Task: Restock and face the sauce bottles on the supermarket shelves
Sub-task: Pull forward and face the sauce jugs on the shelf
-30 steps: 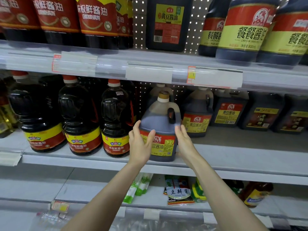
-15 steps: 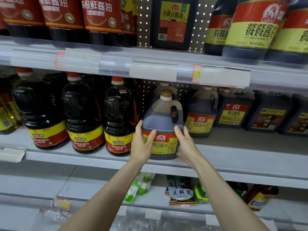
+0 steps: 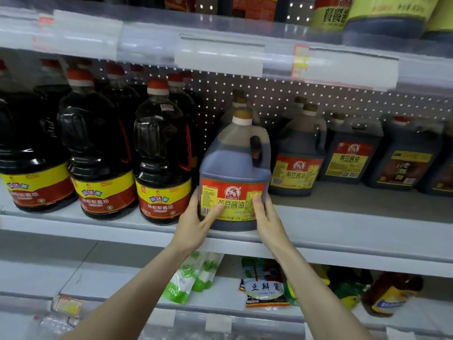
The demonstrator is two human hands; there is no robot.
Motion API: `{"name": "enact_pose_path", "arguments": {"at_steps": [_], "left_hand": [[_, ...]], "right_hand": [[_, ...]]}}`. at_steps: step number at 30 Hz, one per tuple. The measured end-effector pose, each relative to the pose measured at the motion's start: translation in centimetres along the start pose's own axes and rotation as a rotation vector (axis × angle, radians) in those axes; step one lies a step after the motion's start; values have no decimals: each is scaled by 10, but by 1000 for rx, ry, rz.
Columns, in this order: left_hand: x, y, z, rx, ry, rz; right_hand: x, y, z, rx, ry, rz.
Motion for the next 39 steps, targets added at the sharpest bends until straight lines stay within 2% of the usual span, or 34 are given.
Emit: {"name": "enact_pose_path", "arguments": {"at_steps": [7,20,39], "left_hand": [[18,3,-5,56,-54,17],[23,9,-6,75,-31,15],[27,9,-5,37,-79,-4]], "right_hand": [[-13,-6,-2,-47,-43,-129],[-9,-8,-6,-61,-106,-86],[-11,-4,-5,1,-210,-124]]}}
Point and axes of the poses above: each hand's wrist, its own y-axis towards the middle knuckle, its own z-axis out of the palm, x = y × z, the point moved 4 cm from there along y, towards the middle knuckle, and after that the axes turned 7 degrees about -x, right-handed, at the moved point
